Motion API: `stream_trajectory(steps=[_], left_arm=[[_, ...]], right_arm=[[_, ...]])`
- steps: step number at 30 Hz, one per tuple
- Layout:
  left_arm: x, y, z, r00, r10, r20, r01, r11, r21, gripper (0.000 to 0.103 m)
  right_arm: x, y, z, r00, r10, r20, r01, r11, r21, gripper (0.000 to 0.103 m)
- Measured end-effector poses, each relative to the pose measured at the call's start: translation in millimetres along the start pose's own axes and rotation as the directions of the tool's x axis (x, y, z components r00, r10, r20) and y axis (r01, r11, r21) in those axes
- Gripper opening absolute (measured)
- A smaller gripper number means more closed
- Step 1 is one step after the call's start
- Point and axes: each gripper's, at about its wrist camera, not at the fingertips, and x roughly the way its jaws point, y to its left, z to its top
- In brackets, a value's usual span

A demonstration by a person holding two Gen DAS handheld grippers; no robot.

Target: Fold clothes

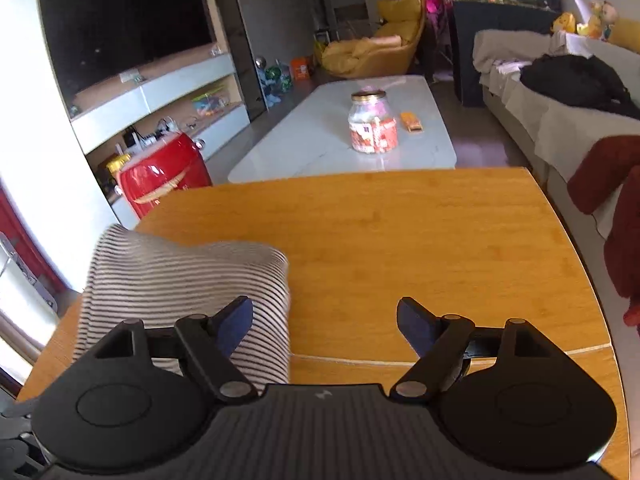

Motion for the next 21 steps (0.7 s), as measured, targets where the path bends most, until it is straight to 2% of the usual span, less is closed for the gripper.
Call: stream_trajectory(steps=[2, 3, 5, 10, 17, 21], left_arm=[[-1.1, 0.0, -0.9, 1.000, -0.006, 0.003, 0.006, 1.000, -0.004, 0.103], [-1.5, 0.1, -1.2, 1.000, -0.009, 0.004, 0.009, 1.000, -0.007, 0.103], [-1.6, 0.2, -1.1, 1.000, -0.014, 0.005, 0.014, 1.000, -0.008, 0.103], [-2.4, -0.9, -3.2, 1.000, -0.027, -0.007, 0.027, 1.000, 0.011, 0.103], [-2.6, -6.6, -8.2, 0.993, -0.107, -0.057, 0.108, 0.994, 0.020, 0.103], [-14.8, 5.7, -4.2, 0.989, -0.110, -0.099, 0.114, 0.993, 0.031, 0.103]], right_arm=[[1.5, 9.5, 2.1, 0.999, 0.038, -0.001, -0.038, 0.999, 0.005, 0.083], [6.2, 13.8, 0.3, 0.999, 0.041, -0.027, -0.041, 0.999, -0.005, 0.083], [16.5, 22.3, -3.9, 0.996, 0.043, -0.084, -0.045, 0.999, -0.027, 0.083], [17.0, 32.7, -15.2, 0.996, 0.015, -0.094, -0.028, 0.990, -0.140, 0.083], [-7.4, 36.2, -22.0, 0.999, -0.014, -0.048, 0.001, 0.966, -0.258, 0.083], [-26.0, 47.6, -27.1, 1.000, -0.011, -0.019, 0.003, 0.936, -0.351, 0.083]])
